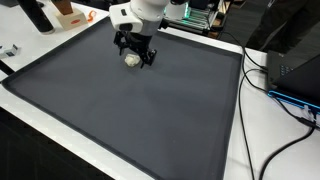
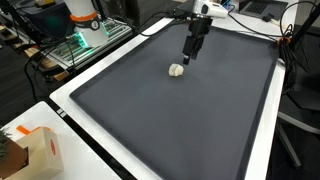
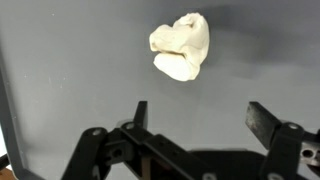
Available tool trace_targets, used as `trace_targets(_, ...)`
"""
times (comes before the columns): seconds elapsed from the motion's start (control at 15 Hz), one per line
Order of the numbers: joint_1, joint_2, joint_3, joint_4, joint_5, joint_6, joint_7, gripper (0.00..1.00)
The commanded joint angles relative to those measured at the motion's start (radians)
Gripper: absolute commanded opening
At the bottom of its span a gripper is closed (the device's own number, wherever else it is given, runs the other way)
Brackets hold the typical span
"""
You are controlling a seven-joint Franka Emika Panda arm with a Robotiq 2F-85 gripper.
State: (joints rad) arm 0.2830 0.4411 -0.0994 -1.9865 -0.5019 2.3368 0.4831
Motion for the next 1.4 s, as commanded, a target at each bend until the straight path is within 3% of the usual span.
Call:
trace_targets(0.0, -0.086, -0.084, 0.08, -0.091, 0.14, 0.019, -0.183, 1.0)
trace_targets(0.27, -0.18, -0.153, 0.148, -0.115, 0.351, -0.047, -0.462, 1.0)
trace_targets(0.6, -0.271, -0.255, 0.161, -0.136, 0.564, -0.111, -0.665, 1.0)
trace_targets(0.87, -0.301, -0.31, 0.137, -0.123, 0.626, -0.175, -0.703, 1.0)
trace_targets(1.33, -0.297, -0.301, 0.13, -0.094, 0.601, -0.177, -0.68, 1.0)
